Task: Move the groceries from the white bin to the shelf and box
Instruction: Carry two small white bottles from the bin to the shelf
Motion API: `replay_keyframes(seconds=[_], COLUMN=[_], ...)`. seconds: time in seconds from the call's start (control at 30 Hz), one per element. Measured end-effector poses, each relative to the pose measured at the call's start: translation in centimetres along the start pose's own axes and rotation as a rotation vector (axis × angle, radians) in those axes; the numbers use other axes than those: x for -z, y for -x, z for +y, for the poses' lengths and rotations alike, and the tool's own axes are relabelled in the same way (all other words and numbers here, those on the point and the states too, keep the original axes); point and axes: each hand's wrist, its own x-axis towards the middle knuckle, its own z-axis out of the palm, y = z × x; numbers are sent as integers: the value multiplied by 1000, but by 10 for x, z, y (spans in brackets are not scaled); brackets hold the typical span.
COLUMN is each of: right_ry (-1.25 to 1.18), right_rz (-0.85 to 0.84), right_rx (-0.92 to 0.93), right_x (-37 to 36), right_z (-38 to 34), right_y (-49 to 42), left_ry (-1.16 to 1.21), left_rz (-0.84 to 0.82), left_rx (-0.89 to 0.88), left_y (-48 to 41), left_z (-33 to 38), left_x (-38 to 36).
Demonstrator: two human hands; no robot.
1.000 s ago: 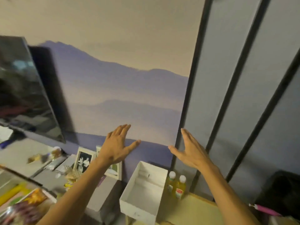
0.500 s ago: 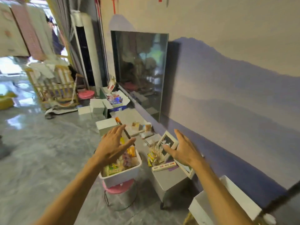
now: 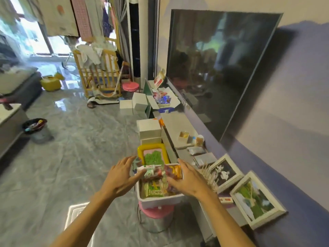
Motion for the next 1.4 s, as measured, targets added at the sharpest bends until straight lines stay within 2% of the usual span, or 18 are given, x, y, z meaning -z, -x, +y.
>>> replay_keyframes(seconds=[0.1,0.3,0.43,0.57,0.73,0.83,1.0,1.17,1.4], right_ry=[60,177,245,310,374,376,371,395,407], right_rz=[-78,-232,-347,-453,-564,-589,-613,-643,-502], right_rx=[30,142,243,318,417,442,435,425,458], right_x=[-17,-55,-96,-168,-278,-325,-364,-378,-373], right_z=[7,36,59,80,105,117,128,129,133], right_y=[-60,-203,-312,-402,-479,-503,-527,-533,-517], left_ry=[49,269,490,784,951,1017,1198,1325,1454], left_rz=[-13,31,134,259,321,331,387,356,372], left_rx=[83,369,597,851,1045,1145,1246,1219,1196], left_y=[-29,-91,-142,-193,-243,-262,-276,-277,-276], left_z=[-21,-37,-46,-67,-118,-138,-157,-172,-173], left_x=[-26,-107,-180,-262,-378,-420,-445,-463,-454])
